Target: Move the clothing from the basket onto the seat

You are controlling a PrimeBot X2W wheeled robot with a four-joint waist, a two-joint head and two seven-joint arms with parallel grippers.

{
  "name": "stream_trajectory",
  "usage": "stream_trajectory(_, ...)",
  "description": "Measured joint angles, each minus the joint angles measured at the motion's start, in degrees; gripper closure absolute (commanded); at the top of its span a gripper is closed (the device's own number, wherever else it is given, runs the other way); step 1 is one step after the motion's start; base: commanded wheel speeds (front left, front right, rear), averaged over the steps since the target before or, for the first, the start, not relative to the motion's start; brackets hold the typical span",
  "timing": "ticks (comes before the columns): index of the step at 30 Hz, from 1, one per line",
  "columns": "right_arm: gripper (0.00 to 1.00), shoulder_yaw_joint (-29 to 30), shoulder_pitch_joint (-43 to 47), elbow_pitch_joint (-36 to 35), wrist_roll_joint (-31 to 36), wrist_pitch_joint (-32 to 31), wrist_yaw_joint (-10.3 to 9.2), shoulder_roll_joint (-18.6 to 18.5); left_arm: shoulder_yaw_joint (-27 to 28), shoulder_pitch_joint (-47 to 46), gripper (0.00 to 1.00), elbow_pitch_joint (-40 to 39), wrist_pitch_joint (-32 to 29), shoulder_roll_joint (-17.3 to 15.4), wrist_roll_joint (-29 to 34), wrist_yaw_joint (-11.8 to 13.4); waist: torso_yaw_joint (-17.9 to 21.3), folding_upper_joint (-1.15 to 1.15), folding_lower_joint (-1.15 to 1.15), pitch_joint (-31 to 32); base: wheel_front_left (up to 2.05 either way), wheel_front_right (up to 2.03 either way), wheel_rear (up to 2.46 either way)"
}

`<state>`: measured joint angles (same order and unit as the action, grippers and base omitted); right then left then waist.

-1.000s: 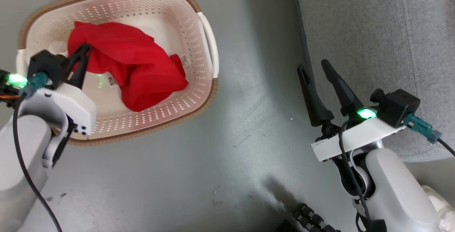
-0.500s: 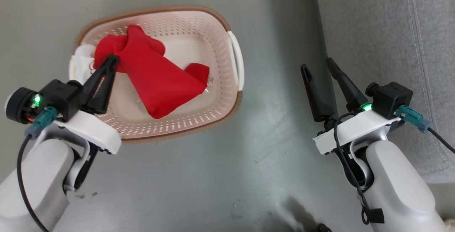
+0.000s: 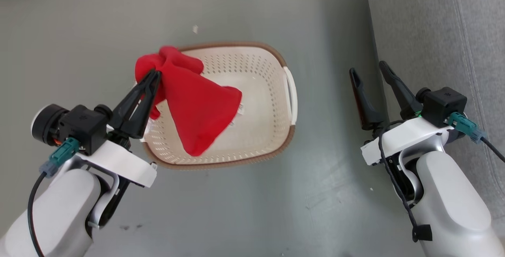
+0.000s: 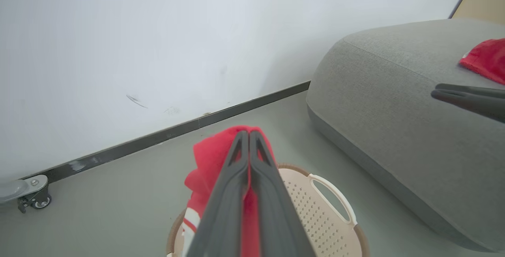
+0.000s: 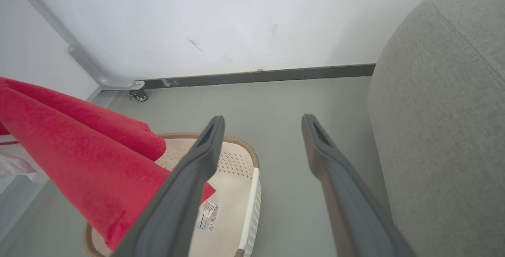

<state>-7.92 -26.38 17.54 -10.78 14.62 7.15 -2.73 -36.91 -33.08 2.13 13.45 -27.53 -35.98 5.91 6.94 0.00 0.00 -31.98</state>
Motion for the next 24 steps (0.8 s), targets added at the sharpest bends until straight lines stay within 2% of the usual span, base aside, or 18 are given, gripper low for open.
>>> stream_trajectory(9, 0.00, 0.0, 0.0, -0.4, 3.8, 0.0, 0.00, -0.2, 0.0, 1.5, 1.00, -2.2, 0.0, 0.1, -0.9, 0.1, -3.4, 0.00, 0.00, 6.7, 0.00, 0.00, 0.00)
stream_trajectory(24, 0.00, -11.6, 2.1, -1.8, 4.0, 0.0, 0.00, -0.7, -0.9, 3.2, 1.00, -4.2, -3.9, 0.2, -3.4, 1.4, -7.9, 0.00, 0.00, 18.0, 0.00, 0.00, 0.00)
